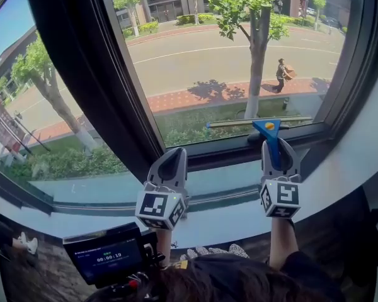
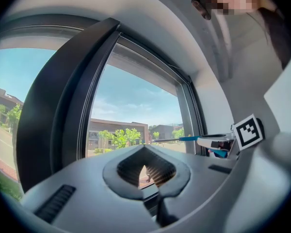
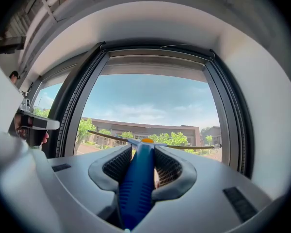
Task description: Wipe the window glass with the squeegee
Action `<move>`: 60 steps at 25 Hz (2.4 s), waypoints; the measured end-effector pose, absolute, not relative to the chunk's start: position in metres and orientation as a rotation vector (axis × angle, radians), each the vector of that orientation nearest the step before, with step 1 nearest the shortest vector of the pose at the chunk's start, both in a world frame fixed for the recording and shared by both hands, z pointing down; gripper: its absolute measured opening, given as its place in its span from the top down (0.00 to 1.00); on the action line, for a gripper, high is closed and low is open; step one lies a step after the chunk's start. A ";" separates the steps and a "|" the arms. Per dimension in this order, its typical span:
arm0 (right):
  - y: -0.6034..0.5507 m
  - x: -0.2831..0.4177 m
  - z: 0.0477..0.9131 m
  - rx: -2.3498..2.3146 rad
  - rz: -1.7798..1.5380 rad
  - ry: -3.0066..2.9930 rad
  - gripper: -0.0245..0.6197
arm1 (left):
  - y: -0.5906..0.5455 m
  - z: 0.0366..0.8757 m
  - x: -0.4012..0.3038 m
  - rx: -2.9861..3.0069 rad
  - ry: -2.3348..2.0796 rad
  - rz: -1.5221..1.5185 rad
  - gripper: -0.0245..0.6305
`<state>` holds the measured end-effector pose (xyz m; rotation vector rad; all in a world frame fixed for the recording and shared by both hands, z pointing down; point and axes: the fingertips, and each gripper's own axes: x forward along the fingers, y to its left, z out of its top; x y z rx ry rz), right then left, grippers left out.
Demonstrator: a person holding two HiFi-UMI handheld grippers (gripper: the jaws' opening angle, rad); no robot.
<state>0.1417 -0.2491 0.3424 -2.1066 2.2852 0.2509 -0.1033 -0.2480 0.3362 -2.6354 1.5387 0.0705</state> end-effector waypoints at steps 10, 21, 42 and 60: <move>-0.275 0.140 0.277 -2.119 0.294 2.220 0.74 | -0.255 0.333 -0.103 -2.647 1.567 0.126 0.96; -0.304 0.127 0.137 -2.005 0.515 2.122 0.74 | -0.267 0.315 -0.104 -2.614 1.581 0.129 0.96; -0.325 0.135 -0.089 -1.846 0.728 1.879 0.74 | -0.276 0.315 -0.118 -2.580 1.638 0.125 0.96; -0.342 0.124 -0.133 -1.782 0.804 1.867 0.74 | -0.276 0.324 -0.131 -2.574 1.695 0.150 0.96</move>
